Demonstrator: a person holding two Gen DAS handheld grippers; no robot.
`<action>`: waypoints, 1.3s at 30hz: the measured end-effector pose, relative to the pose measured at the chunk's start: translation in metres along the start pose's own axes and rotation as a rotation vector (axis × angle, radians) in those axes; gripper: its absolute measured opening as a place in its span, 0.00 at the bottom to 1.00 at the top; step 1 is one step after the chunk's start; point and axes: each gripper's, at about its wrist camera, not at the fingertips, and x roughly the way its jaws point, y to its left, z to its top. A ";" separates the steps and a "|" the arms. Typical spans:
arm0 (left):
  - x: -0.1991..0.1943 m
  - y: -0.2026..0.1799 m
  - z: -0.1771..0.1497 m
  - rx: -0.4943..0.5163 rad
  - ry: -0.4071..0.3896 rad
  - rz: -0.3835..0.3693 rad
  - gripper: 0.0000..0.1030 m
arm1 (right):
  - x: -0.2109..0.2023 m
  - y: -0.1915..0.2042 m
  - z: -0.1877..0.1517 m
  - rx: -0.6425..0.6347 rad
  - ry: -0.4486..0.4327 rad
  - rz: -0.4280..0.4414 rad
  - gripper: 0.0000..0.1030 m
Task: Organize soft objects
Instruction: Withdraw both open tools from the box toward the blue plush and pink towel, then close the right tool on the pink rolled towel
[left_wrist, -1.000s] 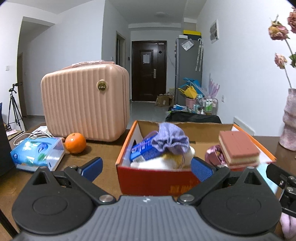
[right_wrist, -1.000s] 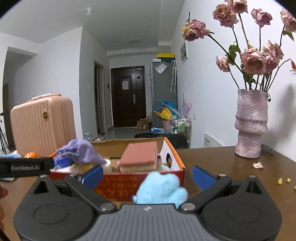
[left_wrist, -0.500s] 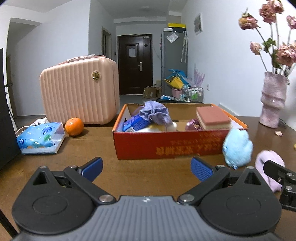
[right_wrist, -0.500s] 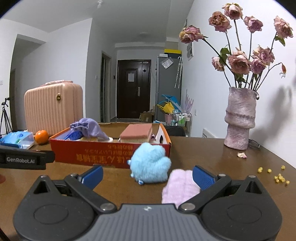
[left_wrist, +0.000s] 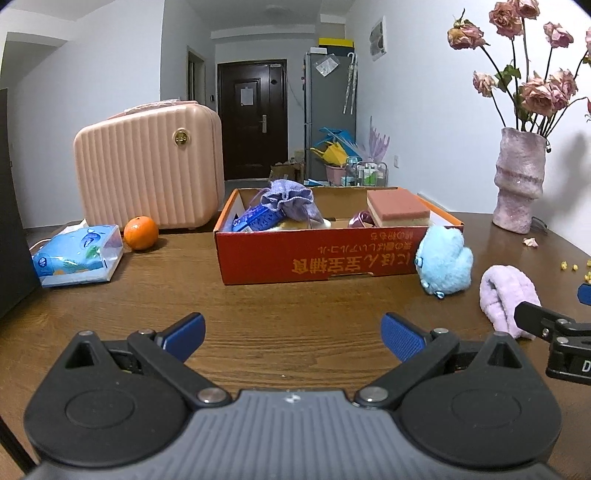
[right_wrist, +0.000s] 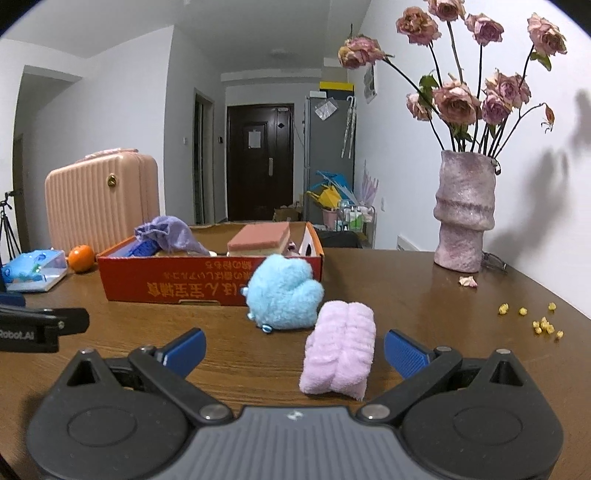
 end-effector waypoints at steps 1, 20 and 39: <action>0.001 0.000 0.000 -0.001 0.005 -0.001 1.00 | 0.003 -0.001 0.000 0.000 0.009 -0.005 1.00; 0.015 0.001 -0.001 -0.009 0.039 0.022 1.00 | 0.087 -0.030 0.003 0.011 0.223 -0.026 0.76; 0.022 -0.001 -0.002 -0.011 0.054 0.045 1.00 | 0.099 -0.036 0.006 0.029 0.228 0.025 0.34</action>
